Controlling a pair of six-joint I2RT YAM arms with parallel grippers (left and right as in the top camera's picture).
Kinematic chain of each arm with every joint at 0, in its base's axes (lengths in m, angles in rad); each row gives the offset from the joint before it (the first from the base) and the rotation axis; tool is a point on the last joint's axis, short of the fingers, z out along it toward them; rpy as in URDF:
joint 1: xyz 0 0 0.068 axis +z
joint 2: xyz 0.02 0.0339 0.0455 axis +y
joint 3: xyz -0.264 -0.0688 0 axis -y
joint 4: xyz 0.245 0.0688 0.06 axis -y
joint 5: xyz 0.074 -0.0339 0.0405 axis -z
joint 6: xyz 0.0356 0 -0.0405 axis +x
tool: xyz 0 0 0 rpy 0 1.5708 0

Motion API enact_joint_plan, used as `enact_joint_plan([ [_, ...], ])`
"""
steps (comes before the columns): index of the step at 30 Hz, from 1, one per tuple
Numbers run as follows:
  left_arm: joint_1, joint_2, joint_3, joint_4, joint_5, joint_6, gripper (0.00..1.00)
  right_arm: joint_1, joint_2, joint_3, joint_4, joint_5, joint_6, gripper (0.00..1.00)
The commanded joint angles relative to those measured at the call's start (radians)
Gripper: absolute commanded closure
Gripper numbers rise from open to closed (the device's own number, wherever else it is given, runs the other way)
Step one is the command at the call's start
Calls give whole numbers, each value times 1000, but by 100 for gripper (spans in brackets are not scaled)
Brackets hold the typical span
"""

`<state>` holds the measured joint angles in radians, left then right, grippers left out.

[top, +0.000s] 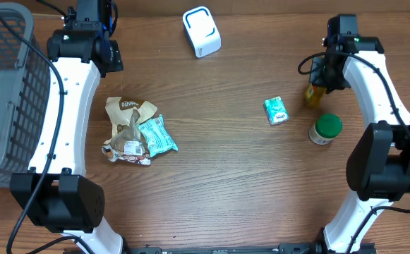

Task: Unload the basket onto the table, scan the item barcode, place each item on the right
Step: 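Carry the yellow bottle right and set it down by the jar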

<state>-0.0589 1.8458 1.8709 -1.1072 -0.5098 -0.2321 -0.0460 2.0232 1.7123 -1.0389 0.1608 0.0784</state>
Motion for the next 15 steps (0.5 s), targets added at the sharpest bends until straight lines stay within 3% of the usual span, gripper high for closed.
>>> enact_joint_plan([
  [1,-7,-19,16,1,-13,8,0,-5,-12,-11,12,-6,8,72],
  [2,-7,-19,16,1,-13,8,0,-5,-12,-11,12,-6,8,62],
  [3,-7,-19,16,1,-13,8,0,-5,-12,-11,12,-6,8,44],
  [9,-7,-19,16,1,-13,8,0,-5,-12,-11,15,-6,8,2],
  [15,-7,-19,16,1,-13,8,0,-3,-30,85,37,-6,62,0],
])
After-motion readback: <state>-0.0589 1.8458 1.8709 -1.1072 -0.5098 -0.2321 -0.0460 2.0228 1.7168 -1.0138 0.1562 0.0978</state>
